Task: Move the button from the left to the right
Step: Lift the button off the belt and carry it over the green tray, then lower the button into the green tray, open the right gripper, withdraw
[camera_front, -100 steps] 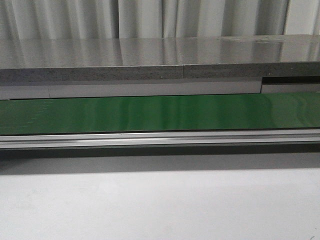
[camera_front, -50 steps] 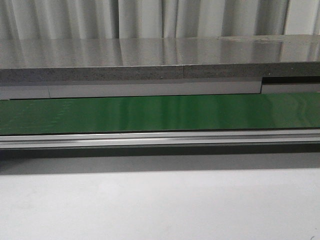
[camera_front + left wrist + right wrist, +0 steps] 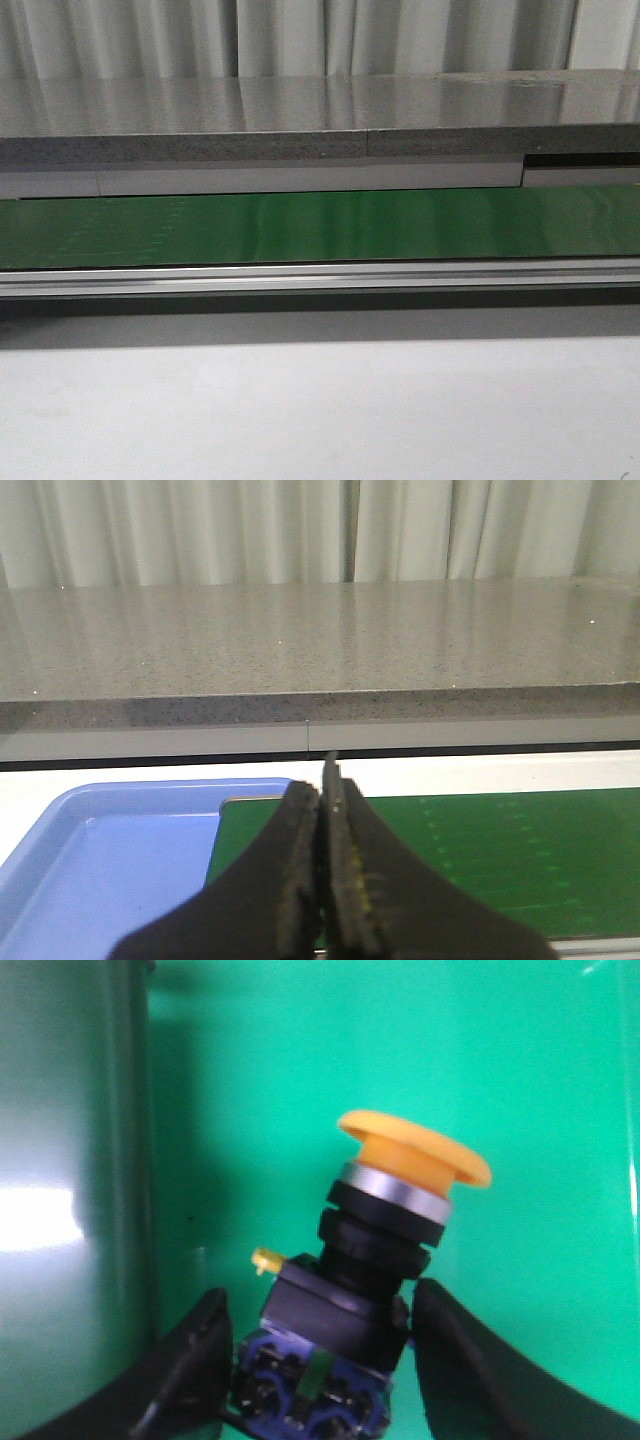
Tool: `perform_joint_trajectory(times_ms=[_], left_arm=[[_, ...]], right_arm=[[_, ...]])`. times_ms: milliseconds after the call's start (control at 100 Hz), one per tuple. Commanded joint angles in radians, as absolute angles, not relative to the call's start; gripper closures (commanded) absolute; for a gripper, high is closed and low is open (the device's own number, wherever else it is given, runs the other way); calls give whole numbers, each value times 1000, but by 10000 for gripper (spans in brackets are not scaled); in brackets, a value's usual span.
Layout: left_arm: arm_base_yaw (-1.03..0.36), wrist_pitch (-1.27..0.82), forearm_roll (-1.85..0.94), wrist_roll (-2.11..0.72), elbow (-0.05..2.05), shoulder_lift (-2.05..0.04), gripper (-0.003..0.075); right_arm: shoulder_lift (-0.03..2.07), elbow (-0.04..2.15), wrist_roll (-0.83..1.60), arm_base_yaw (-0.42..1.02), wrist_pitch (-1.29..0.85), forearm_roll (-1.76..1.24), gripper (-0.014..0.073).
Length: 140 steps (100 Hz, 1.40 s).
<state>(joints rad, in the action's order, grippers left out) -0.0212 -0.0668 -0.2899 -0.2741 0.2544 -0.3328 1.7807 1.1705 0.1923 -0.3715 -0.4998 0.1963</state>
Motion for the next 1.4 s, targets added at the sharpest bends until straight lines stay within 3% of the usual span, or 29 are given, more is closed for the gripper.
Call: perform_joint_trajectory(times_ms=[0, 200, 470, 760, 1100, 1390], left_arm=[[-30, 13, -297, -274, 283, -340, 741], [-30, 13, -297, -274, 283, -340, 741], [-30, 13, -297, -274, 283, -340, 741], [-30, 13, -297, -274, 283, -340, 741], [-30, 13, -297, -274, 283, -340, 741], [-30, 13, -297, -274, 283, -340, 741]], right_arm=[[1735, 1199, 202, -378, -453, 185, 437], [1735, 1199, 202, -378, -456, 175, 280], [1735, 1199, 202, -378, -465, 156, 228], [1735, 1199, 201, -378, -466, 156, 54], [1686, 1199, 201, -378, -478, 140, 48], [1525, 1199, 201, -376, -425, -94, 51]])
